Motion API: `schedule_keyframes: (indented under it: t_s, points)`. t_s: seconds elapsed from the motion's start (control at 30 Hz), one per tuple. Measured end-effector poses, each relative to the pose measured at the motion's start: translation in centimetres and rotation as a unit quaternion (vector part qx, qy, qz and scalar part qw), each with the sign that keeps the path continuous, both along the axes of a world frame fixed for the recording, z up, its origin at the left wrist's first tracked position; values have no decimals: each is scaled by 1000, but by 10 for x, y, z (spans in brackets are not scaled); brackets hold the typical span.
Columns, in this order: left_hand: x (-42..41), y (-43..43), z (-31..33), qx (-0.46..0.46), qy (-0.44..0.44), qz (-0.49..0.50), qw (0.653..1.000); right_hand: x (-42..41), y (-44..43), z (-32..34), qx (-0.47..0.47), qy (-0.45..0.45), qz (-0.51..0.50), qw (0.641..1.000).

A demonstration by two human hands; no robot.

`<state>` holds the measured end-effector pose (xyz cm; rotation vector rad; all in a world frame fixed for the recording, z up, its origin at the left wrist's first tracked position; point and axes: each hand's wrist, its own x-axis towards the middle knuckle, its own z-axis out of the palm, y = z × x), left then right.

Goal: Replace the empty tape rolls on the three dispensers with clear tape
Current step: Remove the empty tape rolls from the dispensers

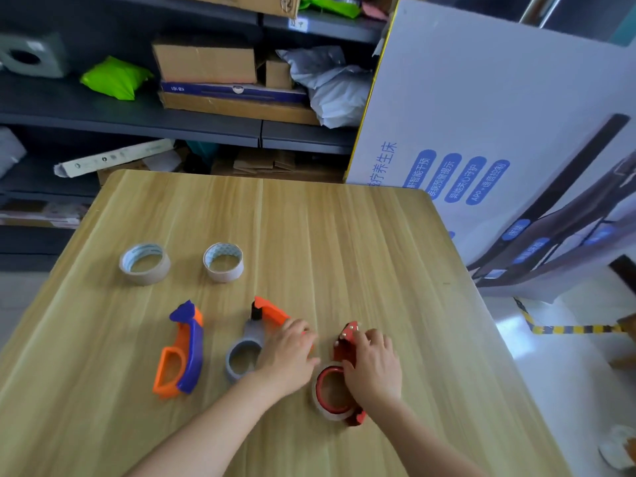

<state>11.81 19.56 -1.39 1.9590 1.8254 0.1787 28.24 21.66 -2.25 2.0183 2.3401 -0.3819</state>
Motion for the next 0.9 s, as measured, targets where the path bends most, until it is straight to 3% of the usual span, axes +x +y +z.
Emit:
schedule_keyframes:
  t_s: [0.2, 0.33, 0.47, 0.6, 0.9]
  points:
    - [64, -36, -28, -88, 49, 11, 995, 39, -11, -6, -174, 32, 11, 984]
    - [90, -47, -39, -71, 72, 78, 992, 53, -12, -7, -210, 69, 49, 974]
    - [103, -54, -39, -20, -8, 135, 991, 68, -13, -4, -209, 93, 74, 971]
    - [99, -60, -34, -54, -94, 162, 981, 81, -10, -4, -220, 110, 72, 967]
    - [82, -45, -2, 19, -167, 196, 966, 80, -5, -3, -203, 61, 97, 972]
